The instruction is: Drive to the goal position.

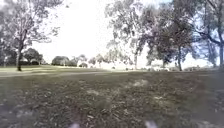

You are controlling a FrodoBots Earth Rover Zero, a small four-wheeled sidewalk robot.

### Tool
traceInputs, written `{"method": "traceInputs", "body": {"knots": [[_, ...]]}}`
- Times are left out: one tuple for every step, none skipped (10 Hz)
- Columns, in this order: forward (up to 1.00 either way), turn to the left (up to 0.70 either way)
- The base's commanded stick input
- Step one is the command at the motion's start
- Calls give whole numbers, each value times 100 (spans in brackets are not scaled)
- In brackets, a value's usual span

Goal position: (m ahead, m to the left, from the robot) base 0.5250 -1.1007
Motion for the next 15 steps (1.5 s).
{"method": "traceInputs", "body": {"knots": [[0,-70],[0,-70],[0,-70],[0,-69],[0,-69],[0,-70],[0,-70],[0,-69],[0,-70],[0,-70],[0,-70],[0,-70],[0,-69],[0,-70],[0,-70]]}}
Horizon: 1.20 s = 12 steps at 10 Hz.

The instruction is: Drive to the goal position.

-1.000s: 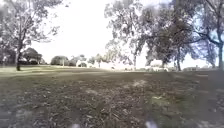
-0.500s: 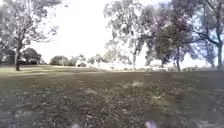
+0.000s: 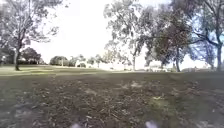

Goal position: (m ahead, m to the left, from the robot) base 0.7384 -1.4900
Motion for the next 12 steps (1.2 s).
{"method": "traceInputs", "body": {"knots": [[0,-70],[0,-70],[0,-69],[0,-69],[0,-70],[0,-70],[0,-70],[0,-70],[0,-69],[0,-70],[0,-70],[0,-70]]}}
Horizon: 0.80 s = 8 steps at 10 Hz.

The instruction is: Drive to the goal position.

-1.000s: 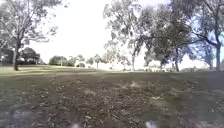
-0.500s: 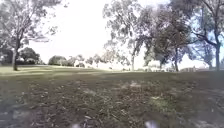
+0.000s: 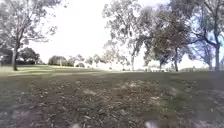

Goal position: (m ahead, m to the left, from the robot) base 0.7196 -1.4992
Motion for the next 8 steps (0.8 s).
{"method": "traceInputs", "body": {"knots": [[0,-69],[0,-70],[0,-70],[0,-70],[0,-70],[0,-70],[0,-70],[0,-70]]}}
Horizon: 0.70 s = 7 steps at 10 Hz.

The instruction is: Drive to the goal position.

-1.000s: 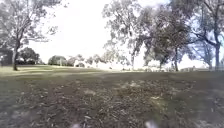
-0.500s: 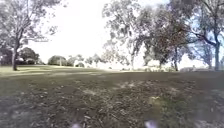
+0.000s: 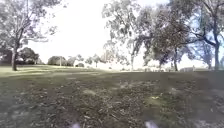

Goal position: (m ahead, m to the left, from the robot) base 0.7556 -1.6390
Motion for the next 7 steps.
{"method": "traceInputs", "body": {"knots": [[0,-70],[0,-70],[0,-70],[0,-69],[0,-68],[0,-70],[0,-70]]}}
